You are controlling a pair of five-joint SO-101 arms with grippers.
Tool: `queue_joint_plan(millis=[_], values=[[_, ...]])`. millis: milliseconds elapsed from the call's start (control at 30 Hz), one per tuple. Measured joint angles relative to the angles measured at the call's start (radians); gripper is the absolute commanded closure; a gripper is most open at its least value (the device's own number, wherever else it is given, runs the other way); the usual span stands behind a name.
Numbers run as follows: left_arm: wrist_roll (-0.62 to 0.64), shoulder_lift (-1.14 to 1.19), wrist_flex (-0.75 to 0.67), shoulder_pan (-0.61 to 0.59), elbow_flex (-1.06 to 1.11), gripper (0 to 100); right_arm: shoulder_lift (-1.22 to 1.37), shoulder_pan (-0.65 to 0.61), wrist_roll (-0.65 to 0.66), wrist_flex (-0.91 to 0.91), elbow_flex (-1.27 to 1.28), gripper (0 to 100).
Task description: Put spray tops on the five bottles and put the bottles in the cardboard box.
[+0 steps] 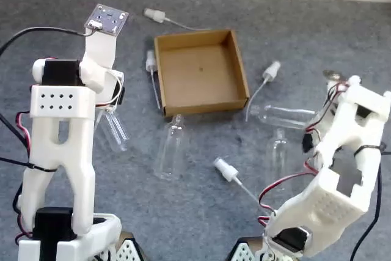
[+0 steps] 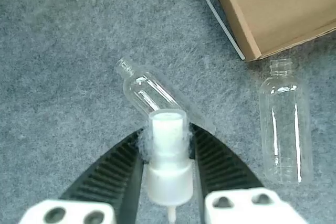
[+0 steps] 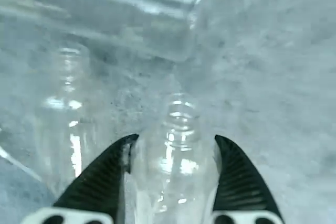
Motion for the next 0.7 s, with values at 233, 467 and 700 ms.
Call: queue_joint_plan(millis=[233, 467, 700], values=[[0.052, 0.0, 0.0, 0.021, -0.092, 100, -0.336, -0.259, -0.169, 0.049, -0.109, 98.8], [0.133, -0.166, -0.02, 0.021, -0.158, 100, -0.637, -0.706, -0.327, -0.192, 0.121, 99.1], [0.299, -0.463, -0.282, -0.044, 0.063, 100, -0.801, -1.017, -0.339, -0.585, 0.505, 99.3]])
